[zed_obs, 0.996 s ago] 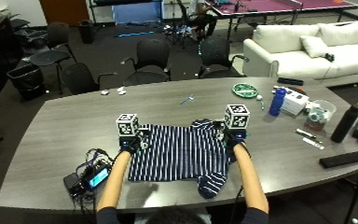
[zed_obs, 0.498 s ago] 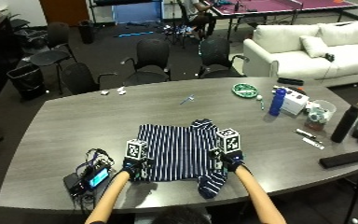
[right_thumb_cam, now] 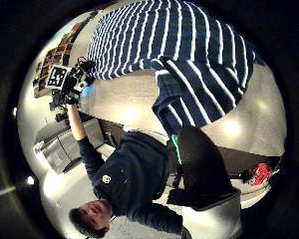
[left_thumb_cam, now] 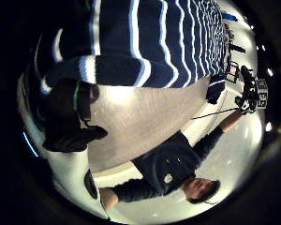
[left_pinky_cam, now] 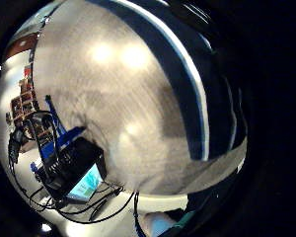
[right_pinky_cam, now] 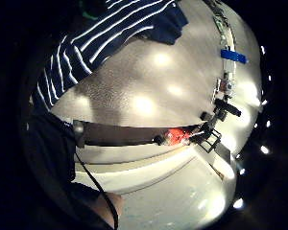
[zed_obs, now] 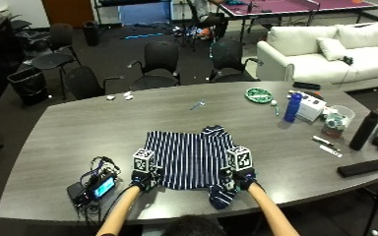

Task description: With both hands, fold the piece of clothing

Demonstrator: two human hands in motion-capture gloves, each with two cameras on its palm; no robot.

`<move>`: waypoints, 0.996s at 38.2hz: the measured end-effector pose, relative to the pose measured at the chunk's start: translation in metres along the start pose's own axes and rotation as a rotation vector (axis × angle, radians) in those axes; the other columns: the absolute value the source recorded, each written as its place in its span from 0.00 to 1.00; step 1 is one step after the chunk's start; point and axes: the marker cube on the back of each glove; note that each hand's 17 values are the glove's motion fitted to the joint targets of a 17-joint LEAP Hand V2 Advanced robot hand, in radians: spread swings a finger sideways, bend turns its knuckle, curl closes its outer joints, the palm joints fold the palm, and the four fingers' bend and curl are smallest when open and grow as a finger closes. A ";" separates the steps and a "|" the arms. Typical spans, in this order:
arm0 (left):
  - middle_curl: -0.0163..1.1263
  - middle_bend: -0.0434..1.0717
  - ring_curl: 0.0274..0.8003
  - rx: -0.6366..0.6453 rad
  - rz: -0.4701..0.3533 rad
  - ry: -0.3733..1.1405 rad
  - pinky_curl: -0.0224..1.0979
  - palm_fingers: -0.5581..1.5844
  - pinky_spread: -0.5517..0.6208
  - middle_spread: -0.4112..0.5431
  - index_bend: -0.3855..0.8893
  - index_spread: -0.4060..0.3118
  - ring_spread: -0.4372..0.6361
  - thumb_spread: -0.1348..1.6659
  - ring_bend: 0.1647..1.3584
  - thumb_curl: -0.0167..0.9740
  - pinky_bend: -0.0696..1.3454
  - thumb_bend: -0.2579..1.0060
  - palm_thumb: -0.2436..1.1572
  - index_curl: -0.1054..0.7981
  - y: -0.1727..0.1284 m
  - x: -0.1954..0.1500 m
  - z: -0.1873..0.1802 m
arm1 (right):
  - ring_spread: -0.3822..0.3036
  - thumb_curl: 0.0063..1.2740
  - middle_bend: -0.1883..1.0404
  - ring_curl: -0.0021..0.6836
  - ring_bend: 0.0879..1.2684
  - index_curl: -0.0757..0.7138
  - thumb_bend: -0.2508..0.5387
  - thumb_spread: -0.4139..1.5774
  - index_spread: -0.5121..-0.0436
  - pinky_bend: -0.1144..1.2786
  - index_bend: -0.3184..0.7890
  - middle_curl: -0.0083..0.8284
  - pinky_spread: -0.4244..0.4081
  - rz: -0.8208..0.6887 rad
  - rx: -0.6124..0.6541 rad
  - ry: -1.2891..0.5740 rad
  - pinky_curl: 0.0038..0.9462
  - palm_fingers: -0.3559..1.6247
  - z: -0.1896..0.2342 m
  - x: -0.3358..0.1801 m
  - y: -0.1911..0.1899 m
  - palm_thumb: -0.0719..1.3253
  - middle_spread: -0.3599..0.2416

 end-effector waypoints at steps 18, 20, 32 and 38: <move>0.37 0.28 0.38 0.124 -0.046 -0.088 0.36 0.74 0.26 0.24 0.44 0.26 0.23 0.76 0.22 0.40 0.35 0.25 0.70 0.56 -0.011 0.007 -0.008 | 0.59 0.27 0.33 0.50 0.39 0.30 0.30 0.75 0.49 0.56 0.37 0.40 0.71 0.154 0.063 0.068 0.40 0.33 0.041 -0.012 -0.032 0.46 0.62; 0.37 0.27 0.39 0.128 -0.057 -0.090 0.37 0.75 0.26 0.23 0.43 0.25 0.22 0.77 0.21 0.40 0.34 0.24 0.70 0.56 -0.011 0.007 -0.008 | 0.52 0.28 0.36 0.50 0.42 0.29 0.32 0.75 0.50 0.56 0.36 0.42 0.64 0.160 0.112 0.058 0.38 0.39 0.035 -0.006 -0.037 0.49 0.56; 0.41 0.24 0.43 0.030 0.090 -0.048 0.39 0.76 0.25 0.22 0.43 0.25 0.21 0.79 0.17 0.43 0.31 0.24 0.74 0.59 0.019 0.018 -0.003 | 0.23 0.41 0.44 0.60 0.48 0.44 0.39 0.55 0.54 0.55 0.50 0.52 0.16 0.123 0.142 0.096 0.40 0.79 0.030 0.002 -0.033 0.73 0.31; 0.44 0.26 0.48 -0.143 0.242 -0.006 0.41 0.80 0.25 0.21 0.43 0.25 0.19 0.76 0.22 0.48 0.31 0.23 0.74 0.60 0.083 0.027 -0.009 | 0.20 0.46 0.47 0.63 0.45 0.53 0.35 0.46 0.55 0.51 0.55 0.56 0.13 -0.023 -0.046 0.012 0.41 0.82 0.024 0.000 0.007 0.76 0.29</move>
